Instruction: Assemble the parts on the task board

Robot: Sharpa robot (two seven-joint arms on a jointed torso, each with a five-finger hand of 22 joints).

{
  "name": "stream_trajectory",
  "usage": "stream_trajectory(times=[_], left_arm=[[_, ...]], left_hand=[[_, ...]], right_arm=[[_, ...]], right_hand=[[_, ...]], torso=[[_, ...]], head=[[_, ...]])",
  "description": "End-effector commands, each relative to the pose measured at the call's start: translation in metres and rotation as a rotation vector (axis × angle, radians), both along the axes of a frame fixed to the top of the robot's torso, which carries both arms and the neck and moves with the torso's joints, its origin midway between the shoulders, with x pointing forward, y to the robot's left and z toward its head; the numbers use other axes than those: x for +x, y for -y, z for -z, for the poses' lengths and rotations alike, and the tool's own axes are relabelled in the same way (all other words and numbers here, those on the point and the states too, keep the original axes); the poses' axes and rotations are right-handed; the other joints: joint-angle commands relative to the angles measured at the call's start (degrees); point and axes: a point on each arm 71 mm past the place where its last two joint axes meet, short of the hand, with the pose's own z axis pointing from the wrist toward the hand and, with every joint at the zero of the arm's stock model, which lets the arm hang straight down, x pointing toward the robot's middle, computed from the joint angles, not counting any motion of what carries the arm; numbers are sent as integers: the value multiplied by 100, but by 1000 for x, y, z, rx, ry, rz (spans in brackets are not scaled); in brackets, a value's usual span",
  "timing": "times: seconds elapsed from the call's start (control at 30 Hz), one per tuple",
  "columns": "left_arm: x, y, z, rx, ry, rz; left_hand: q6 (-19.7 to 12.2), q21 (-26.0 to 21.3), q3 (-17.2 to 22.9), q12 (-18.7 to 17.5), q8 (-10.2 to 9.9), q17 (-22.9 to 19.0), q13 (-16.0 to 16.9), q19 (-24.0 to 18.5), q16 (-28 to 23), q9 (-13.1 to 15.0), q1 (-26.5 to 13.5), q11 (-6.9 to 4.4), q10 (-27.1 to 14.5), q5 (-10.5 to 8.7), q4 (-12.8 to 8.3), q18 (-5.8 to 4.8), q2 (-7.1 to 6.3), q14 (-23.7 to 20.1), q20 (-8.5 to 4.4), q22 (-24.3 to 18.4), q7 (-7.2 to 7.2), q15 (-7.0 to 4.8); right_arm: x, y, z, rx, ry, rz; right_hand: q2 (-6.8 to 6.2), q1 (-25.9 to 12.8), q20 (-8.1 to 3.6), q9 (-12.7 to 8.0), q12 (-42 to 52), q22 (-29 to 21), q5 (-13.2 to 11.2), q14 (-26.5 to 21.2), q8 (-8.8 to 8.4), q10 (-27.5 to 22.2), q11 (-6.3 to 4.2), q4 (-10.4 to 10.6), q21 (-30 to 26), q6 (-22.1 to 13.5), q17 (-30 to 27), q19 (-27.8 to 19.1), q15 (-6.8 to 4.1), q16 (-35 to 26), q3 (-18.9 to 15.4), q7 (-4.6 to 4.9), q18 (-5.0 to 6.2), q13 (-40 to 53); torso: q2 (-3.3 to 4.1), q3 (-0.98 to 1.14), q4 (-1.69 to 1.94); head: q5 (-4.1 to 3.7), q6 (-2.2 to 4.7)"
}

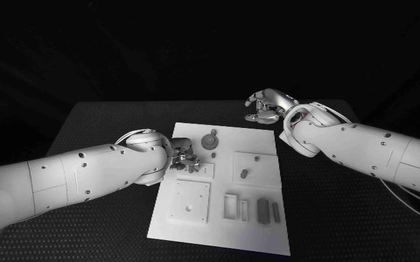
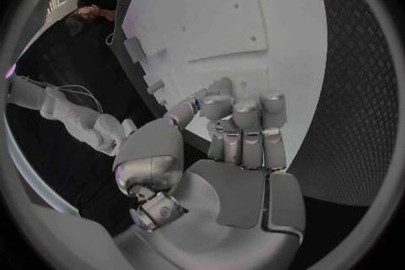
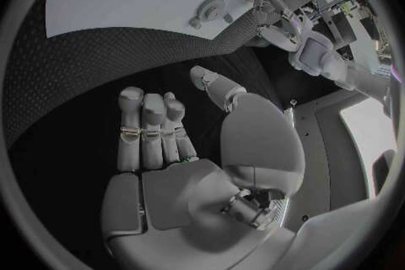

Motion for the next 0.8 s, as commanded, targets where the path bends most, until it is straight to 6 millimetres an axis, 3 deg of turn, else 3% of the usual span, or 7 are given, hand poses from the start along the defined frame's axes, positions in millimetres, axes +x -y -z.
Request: stream_trajectory(times=[0.03, 0.6, 0.8], left_arm=[[-1, 1, 0, 11, -4, 16], [-2, 6, 2, 24, -21, 35], [-3, 11, 2, 28, -30, 52]], left_hand=[[769, 35, 68, 25, 32, -8, -7, 4, 20, 4, 40, -181, -165, 108, -23, 47, 107, 245, -664, 9, -561, -245], [749, 34, 79, 42, 47, -31, -31, 7, 22, -7, 15, -178, -176, 50, -25, 51, 91, 239, -669, 14, -559, -256], [777, 29, 62, 80, 99, -51, -57, 14, 42, -12, -40, -181, -165, 103, 26, 50, 10, 241, -670, 14, -565, -264]], right_arm=[[0, -1, 0, -2, -6, -13], [0, -2, 0, -2, -7, -15], [0, -3, 1, -1, -8, -17]], right_hand=[[5, 16, 16, -10, 23, 91, 20, -49, 17, -886, 123, 2, -20, 82, -10, -12, -5, 40, -13, 38, 306, -13], [6, 9, 17, -16, 30, 91, 25, -50, 18, -890, 124, 1, -20, 82, -13, -13, -4, 43, -18, 38, 306, -23], [9, 13, 19, -30, 46, 91, 143, -55, 19, -901, 124, -10, -22, 82, -19, -17, -3, 47, -11, 39, 306, -45]], torso=[[2, 0, 2], [1, 0, 3], [-1, 6, -1]], head=[[11, -6], [8, -19], [24, -2]])
